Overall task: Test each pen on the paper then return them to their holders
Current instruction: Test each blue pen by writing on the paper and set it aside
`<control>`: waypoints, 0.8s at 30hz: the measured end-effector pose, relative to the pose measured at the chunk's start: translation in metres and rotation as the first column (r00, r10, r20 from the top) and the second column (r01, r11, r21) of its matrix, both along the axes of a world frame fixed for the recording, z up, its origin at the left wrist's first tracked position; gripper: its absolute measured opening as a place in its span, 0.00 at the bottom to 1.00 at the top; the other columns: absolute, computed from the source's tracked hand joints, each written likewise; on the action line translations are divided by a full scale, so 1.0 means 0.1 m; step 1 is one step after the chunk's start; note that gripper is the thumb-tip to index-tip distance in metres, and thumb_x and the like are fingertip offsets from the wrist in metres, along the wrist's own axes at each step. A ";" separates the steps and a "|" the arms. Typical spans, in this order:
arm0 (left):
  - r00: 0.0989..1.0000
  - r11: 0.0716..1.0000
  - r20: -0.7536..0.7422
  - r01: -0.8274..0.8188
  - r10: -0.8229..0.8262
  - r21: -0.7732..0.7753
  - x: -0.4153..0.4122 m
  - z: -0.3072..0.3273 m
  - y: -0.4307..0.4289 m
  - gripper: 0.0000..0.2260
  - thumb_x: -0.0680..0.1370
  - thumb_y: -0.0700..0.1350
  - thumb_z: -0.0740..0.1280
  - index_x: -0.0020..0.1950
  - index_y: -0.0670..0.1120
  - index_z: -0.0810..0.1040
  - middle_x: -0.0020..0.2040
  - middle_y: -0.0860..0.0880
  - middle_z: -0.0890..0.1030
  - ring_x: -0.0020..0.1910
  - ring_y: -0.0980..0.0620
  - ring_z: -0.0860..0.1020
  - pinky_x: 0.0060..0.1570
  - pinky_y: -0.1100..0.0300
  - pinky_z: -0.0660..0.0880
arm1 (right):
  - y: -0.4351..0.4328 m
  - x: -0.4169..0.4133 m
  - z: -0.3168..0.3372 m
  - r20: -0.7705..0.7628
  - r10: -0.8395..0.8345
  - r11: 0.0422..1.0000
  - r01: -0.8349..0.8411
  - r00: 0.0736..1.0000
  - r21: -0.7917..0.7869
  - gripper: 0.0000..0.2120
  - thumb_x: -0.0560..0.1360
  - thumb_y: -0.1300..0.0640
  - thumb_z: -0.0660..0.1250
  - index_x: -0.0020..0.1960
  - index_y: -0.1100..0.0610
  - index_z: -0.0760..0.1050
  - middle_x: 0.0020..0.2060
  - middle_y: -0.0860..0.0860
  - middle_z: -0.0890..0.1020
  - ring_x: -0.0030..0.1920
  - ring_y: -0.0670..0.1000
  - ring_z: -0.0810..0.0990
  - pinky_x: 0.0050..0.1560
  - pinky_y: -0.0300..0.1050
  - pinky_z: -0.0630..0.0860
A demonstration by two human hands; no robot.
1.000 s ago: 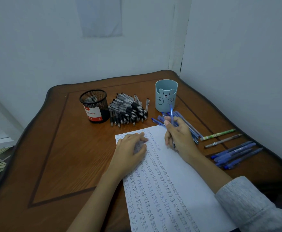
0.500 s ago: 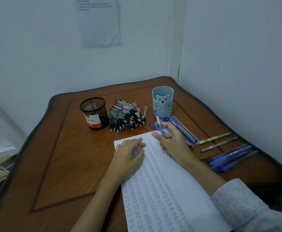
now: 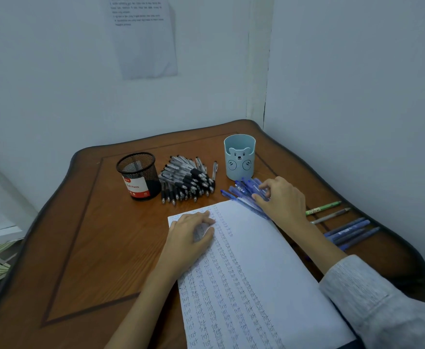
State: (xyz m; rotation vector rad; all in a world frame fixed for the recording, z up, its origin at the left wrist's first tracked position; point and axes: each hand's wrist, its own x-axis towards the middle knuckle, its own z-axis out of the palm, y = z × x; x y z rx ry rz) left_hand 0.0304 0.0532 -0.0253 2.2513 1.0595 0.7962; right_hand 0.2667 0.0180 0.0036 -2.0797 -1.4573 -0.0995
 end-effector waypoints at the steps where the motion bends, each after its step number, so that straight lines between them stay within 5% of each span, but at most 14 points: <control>1: 1.000 1.000 0.001 0.002 -0.002 0.001 0.00 0.00 0.00 0.10 0.75 0.53 0.64 0.54 0.58 0.78 0.63 0.60 0.77 0.62 0.61 0.72 0.64 0.45 0.68 | 0.00 0.01 0.00 0.010 -0.005 1.000 0.005 1.000 -0.018 0.14 0.76 0.47 0.69 0.57 0.53 0.78 0.50 0.52 0.79 0.45 0.52 0.79 0.41 0.44 0.74; 9: 1.000 1.000 0.001 0.012 -0.012 0.006 0.00 0.00 0.00 0.08 0.75 0.55 0.63 0.53 0.61 0.76 0.62 0.60 0.77 0.62 0.60 0.72 0.64 0.43 0.67 | -0.15 0.15 0.06 -0.131 0.067 0.997 -0.070 0.989 -0.017 0.09 0.75 0.49 0.70 0.52 0.51 0.79 0.44 0.47 0.80 0.41 0.45 0.76 0.33 0.34 0.68; 15: 0.999 1.000 -0.050 0.014 -0.013 0.011 0.00 0.02 -0.02 0.08 0.78 0.49 0.66 0.56 0.58 0.76 0.66 0.57 0.75 0.65 0.57 0.70 0.66 0.41 0.65 | -0.43 0.37 0.23 -0.241 0.135 0.976 -0.170 0.961 -0.133 0.01 0.75 0.54 0.70 0.47 0.49 0.79 0.42 0.46 0.81 0.43 0.45 0.78 0.43 0.40 0.76; 24: 0.989 0.998 -0.143 0.040 -0.034 0.040 -0.01 0.04 -0.09 0.12 0.80 0.50 0.63 0.63 0.53 0.74 0.69 0.56 0.71 0.69 0.56 0.67 0.69 0.48 0.62 | -0.86 0.65 0.42 -0.246 0.198 0.930 -0.261 0.949 -0.261 0.07 0.74 0.60 0.71 0.43 0.49 0.83 0.43 0.48 0.83 0.47 0.46 0.80 0.50 0.40 0.78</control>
